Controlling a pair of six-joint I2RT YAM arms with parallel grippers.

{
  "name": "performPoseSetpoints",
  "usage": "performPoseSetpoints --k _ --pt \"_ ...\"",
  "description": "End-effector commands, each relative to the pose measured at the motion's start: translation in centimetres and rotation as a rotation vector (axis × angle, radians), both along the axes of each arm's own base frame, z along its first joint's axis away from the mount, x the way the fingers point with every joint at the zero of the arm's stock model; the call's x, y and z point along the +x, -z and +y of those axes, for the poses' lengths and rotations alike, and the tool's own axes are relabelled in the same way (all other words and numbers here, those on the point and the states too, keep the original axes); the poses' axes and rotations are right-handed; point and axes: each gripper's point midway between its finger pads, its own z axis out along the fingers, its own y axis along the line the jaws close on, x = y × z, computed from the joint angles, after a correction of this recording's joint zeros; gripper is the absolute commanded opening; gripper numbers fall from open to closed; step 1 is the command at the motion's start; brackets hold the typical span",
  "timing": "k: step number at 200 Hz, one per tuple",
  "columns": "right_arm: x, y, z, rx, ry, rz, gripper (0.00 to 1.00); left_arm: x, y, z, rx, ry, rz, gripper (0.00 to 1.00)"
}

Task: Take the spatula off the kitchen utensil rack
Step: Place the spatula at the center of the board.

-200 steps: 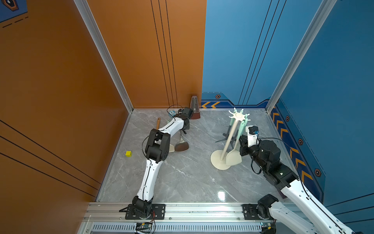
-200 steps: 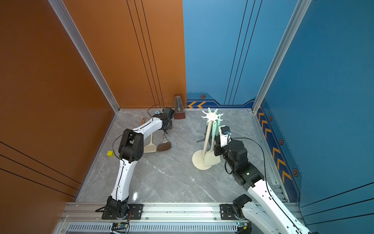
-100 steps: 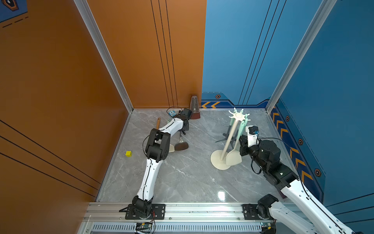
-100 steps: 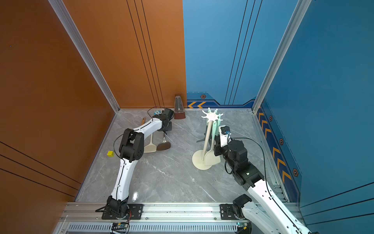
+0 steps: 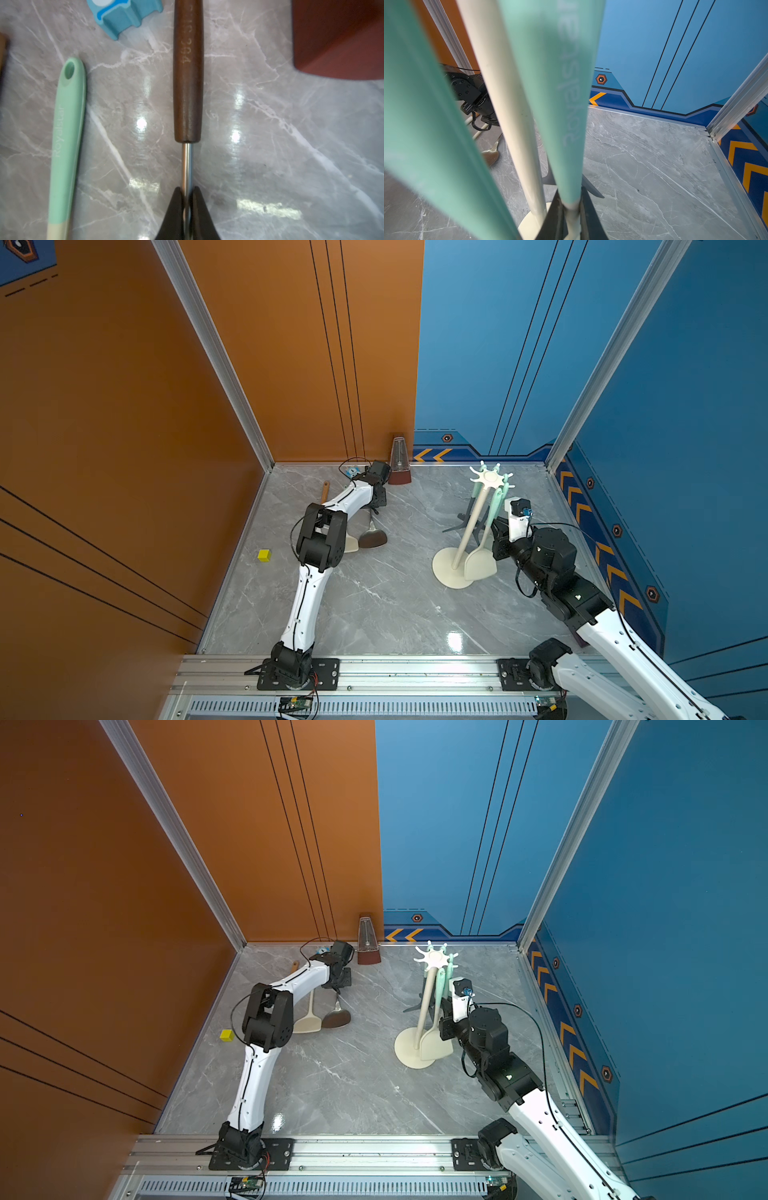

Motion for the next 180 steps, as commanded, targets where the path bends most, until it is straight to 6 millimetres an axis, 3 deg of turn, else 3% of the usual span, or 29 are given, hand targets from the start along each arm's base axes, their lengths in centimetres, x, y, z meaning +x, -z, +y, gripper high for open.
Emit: performPoseSetpoints --k 1,70,107,137,180 --pt "-1.1 5.5 -1.1 -0.085 0.035 0.175 0.15 -2.0 3.5 0.4 -0.057 -0.011 0.123 0.15" --pt "-1.0 5.2 -0.9 -0.079 0.029 0.169 0.15 -1.8 1.4 0.4 -0.079 0.02 0.099 0.35" --pt "-0.9 5.2 -0.8 -0.081 0.025 0.169 0.15 -1.4 -2.5 0.3 -0.049 0.059 0.028 0.48" --pt "-0.9 5.1 -0.8 -0.078 0.023 0.167 0.15 -1.4 -5.4 -0.4 -0.026 0.108 -0.023 0.49" --pt "-1.0 5.1 -0.9 -0.073 0.026 0.165 0.15 -2.7 -7.8 -2.2 -0.083 0.166 -0.042 0.52"
